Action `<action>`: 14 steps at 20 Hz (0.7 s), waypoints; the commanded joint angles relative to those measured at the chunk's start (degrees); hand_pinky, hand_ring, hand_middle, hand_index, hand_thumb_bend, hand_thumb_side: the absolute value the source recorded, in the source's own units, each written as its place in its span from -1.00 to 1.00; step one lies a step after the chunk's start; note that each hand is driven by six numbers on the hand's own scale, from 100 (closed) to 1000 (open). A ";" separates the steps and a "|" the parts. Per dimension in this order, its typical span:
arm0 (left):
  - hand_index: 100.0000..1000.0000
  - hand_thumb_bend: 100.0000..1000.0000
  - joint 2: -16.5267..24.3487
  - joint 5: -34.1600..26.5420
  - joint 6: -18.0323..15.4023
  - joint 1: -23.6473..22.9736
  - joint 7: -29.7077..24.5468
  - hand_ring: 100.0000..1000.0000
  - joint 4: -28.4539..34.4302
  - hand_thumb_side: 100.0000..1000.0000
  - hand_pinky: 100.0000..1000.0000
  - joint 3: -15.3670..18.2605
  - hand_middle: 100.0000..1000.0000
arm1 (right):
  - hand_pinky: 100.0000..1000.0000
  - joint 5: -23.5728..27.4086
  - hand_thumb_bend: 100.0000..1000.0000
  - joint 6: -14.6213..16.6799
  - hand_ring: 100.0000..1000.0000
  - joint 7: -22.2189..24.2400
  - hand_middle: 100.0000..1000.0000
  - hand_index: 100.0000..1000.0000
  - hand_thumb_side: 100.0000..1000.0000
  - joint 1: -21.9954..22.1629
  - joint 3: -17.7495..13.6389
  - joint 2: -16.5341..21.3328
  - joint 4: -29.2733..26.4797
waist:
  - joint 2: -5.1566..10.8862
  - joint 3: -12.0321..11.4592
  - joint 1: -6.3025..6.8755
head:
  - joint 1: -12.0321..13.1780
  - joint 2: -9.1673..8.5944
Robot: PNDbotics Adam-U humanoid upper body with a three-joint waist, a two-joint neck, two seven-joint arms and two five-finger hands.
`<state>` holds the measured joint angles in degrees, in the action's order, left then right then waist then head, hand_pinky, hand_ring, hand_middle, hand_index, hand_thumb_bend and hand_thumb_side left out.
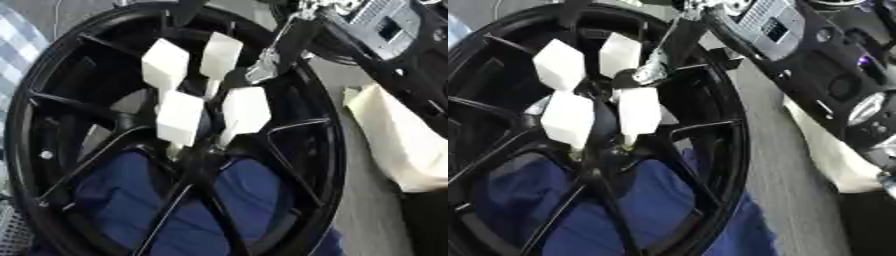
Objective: Pull the pin out of the wheel hub.
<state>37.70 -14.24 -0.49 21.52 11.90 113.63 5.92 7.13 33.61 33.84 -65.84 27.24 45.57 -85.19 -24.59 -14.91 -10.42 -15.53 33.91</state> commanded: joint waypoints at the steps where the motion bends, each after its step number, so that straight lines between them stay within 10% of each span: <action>1: 0.47 -0.81 2.00 0.34 -0.27 0.09 0.08 0.40 0.96 0.38 0.64 0.91 0.41 | 0.74 -0.48 -0.21 18.36 0.61 18.13 0.47 0.61 -0.90 -0.37 -2.24 2.73 -0.80 | 1.36 0.07 0.68 | 0.11 -1.40; 14: 0.47 -0.87 2.27 0.81 -0.37 -0.19 0.28 0.40 0.96 0.39 0.64 1.13 0.41 | 0.74 -3.26 -0.25 18.36 0.62 18.13 0.49 0.62 -1.00 0.86 -4.24 4.77 -3.96 | 0.27 -0.02 0.31 | -0.37 -2.07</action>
<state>37.84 -13.80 -0.65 21.15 12.07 113.63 6.25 4.36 33.61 33.84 -64.40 23.60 48.14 -88.02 -25.46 -14.91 -10.70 -15.71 32.58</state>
